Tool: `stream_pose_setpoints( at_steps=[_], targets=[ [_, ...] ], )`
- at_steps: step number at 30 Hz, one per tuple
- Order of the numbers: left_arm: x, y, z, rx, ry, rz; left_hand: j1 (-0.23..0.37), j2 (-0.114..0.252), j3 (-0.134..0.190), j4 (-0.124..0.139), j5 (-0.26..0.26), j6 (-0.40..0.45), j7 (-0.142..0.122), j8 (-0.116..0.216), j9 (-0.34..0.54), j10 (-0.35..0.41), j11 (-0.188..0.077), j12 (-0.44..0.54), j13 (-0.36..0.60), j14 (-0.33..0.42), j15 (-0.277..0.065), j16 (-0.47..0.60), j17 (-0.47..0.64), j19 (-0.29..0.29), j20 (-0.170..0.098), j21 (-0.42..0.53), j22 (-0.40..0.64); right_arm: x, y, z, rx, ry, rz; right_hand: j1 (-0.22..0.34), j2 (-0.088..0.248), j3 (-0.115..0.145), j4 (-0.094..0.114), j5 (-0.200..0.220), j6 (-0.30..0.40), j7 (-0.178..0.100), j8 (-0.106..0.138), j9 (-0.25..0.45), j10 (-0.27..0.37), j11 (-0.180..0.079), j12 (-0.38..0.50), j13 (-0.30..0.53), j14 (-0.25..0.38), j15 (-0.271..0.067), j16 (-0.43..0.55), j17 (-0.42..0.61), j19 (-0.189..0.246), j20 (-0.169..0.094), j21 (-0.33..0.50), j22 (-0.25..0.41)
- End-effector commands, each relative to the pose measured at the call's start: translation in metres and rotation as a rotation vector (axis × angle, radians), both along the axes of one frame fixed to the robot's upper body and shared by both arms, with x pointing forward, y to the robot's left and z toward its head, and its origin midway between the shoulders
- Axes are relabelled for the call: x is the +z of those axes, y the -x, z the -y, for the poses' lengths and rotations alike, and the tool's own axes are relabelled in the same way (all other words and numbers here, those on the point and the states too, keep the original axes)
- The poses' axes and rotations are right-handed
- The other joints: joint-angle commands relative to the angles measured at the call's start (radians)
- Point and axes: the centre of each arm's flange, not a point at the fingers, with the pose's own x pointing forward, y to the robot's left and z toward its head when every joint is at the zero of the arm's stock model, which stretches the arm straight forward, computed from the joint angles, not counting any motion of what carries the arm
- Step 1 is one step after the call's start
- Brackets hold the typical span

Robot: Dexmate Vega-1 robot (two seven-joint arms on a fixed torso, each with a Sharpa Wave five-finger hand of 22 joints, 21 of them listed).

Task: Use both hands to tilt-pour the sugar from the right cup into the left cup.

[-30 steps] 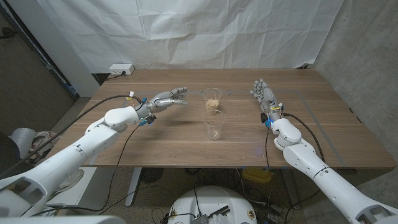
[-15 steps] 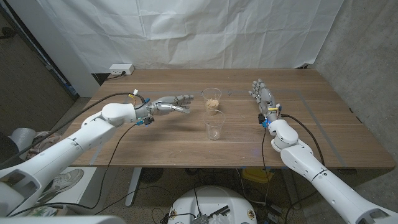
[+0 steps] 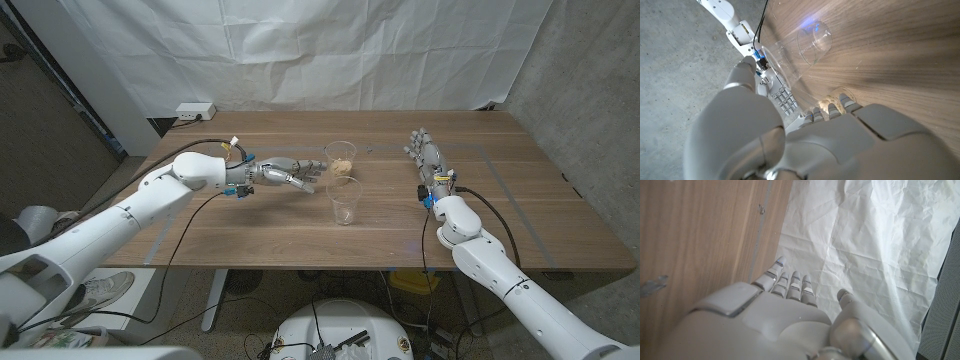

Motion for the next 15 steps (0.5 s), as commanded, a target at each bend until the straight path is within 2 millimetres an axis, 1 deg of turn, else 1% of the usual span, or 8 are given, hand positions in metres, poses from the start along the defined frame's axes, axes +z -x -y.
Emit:
stream_pose_setpoints(
  at_steps=[1, 10, 15],
  targets=[
    [0.004, 0.006, 0.025, -0.023, -0.163, 0.013, 0.020, 0.029, 0.014, 0.000, -0.012, -0.297, 0.002, -0.003, 0.000, -0.147, -0.012, 0.001, 0.004, -0.031, -0.002, 0.009, 0.000, -0.004, -0.001, 0.002, 0.002, -0.009, 0.000, 0.003, -0.001, -0.017, 0.005, -0.010, -0.001, 0.007, 0.001, 0.003, 0.009, 0.004, 0.007, 0.002, 0.007, -0.002, 0.007, 0.003, 0.010, -0.002, 0.006, 0.002, 0.009, -0.004, -0.005, 0.005],
    [0.002, 0.006, 0.043, -0.030, -0.203, 0.055, 0.034, 0.039, 0.015, -0.002, -0.022, -0.287, -0.003, 0.003, 0.000, -0.138, -0.017, 0.006, 0.006, -0.030, -0.006, 0.011, 0.000, -0.001, -0.003, 0.004, 0.002, -0.010, 0.001, 0.007, -0.008, -0.024, 0.014, -0.012, -0.001, 0.008, 0.001, 0.003, 0.012, 0.005, 0.007, 0.002, 0.008, 0.000, 0.006, 0.003, 0.013, 0.000, 0.006, 0.001, 0.010, -0.003, -0.007, 0.005],
    [-0.002, 0.004, 0.047, -0.021, -0.177, 0.090, 0.038, 0.039, 0.013, -0.003, -0.027, -0.280, -0.004, 0.006, 0.000, -0.134, -0.018, 0.009, 0.007, -0.026, -0.011, 0.014, -0.001, 0.008, -0.009, 0.008, 0.002, -0.010, 0.001, 0.008, -0.004, -0.023, 0.012, -0.014, -0.002, 0.009, 0.001, 0.003, 0.012, 0.004, 0.007, 0.002, 0.009, 0.001, 0.006, 0.003, 0.013, -0.001, 0.006, 0.001, 0.011, -0.004, -0.008, 0.005]
  ],
)
